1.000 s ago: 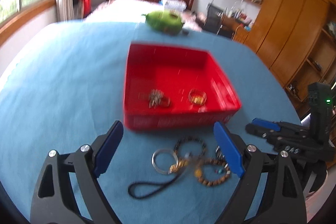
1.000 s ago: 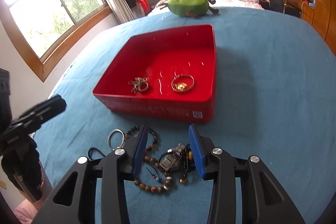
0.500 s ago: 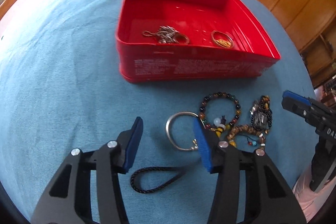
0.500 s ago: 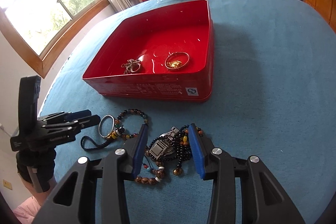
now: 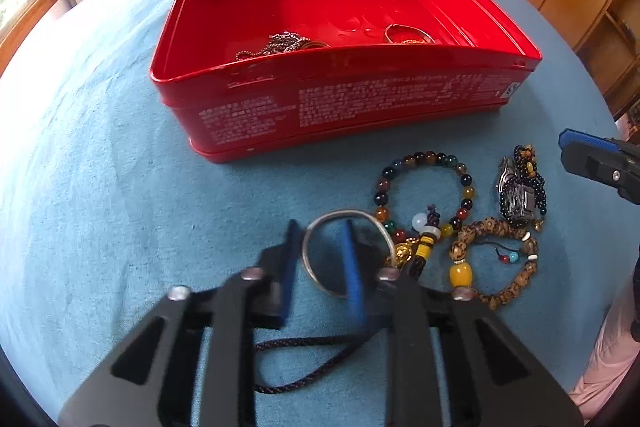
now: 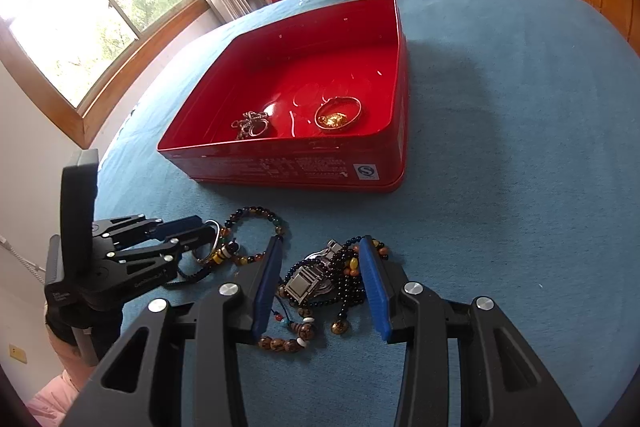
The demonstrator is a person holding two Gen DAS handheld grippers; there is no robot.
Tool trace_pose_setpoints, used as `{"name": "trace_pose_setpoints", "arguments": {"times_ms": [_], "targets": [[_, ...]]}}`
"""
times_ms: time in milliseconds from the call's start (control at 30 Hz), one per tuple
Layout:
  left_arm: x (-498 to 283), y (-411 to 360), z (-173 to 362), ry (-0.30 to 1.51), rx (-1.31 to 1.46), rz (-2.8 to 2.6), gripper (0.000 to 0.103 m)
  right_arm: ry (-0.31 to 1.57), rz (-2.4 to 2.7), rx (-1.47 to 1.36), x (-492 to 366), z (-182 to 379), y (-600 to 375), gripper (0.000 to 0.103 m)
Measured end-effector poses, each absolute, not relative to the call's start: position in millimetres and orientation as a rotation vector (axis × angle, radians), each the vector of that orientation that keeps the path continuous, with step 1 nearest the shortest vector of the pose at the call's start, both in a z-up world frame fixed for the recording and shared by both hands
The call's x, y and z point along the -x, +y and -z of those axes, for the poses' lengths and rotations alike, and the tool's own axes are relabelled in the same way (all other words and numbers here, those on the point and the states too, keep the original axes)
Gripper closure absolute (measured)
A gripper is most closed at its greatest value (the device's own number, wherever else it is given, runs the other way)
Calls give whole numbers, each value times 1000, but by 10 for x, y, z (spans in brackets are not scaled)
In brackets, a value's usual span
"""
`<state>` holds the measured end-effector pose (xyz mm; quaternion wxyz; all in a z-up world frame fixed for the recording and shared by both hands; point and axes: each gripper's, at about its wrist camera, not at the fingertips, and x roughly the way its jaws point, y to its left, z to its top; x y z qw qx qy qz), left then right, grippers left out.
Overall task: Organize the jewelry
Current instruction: 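Close the left tool on the silver key ring with black cord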
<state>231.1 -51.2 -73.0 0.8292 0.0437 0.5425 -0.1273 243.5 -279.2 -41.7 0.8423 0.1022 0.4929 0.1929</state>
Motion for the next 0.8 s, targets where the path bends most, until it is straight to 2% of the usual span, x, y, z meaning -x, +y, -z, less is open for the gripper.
{"name": "trace_pose_setpoints", "arguments": {"times_ms": [100,533,800], "targets": [[-2334,-412,738,1157,-43,273,101,1045,-416,-222,-2441,438,-2783,62],[-2140,201,494,1095,103,263,101,1095,-613,-271,-2404,556,-2406,63],[-2068,269,439,1087,108,277,101,1151,-647,-271,-2422,653,-2069,72]]}}
